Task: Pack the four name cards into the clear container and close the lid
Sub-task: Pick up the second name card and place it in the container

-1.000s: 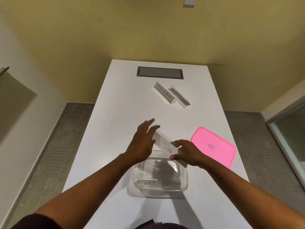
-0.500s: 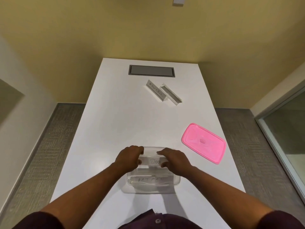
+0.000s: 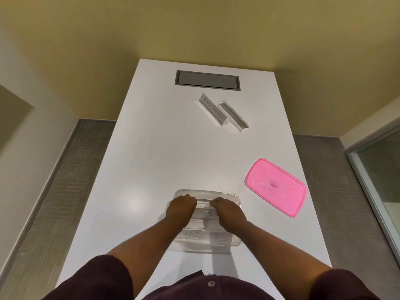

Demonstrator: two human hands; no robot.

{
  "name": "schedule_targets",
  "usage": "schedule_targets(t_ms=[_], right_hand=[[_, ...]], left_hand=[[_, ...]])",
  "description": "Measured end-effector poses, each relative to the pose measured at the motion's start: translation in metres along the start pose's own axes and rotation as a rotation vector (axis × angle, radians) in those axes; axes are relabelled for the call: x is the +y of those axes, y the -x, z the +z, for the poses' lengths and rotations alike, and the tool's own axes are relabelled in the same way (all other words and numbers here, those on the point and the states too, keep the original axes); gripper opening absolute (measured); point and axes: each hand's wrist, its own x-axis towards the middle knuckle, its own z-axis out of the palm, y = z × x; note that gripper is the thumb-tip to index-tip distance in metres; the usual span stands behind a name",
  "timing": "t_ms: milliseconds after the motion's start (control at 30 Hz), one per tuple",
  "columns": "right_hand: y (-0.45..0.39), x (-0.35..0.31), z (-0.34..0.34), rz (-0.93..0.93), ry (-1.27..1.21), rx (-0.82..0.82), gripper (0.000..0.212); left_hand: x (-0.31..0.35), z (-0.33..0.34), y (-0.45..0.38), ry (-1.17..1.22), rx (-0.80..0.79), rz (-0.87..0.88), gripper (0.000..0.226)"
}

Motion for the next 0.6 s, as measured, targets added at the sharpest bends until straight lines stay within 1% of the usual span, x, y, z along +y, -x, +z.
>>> schedule_targets(t_ms=[167,333,500,600], right_hand=[[-0.005,0.003,0.012,0.006,0.017,0.022,0.049],[-0.009,0.006,0.017,0.021,0.007,0.058,0.047],[-0.009,0.005,0.016,0.007,0.010,0.065,0.048],[-0.010,0.005,0.014,-0.005,0.001,0.085,0.051]], left_hand=[[0.000,0.010,-0.007,-0.051,-0.041,-0.009,0.034],[-0.002,0.011,-0.014,-0.066,-0.049,0.000,0.033],[-0.003,0.013,-0.013,-0.037,-0.065,0.003,0.035],[-0.001,0.010,-0.010,-0.007,-0.042,0.010,0.033]])
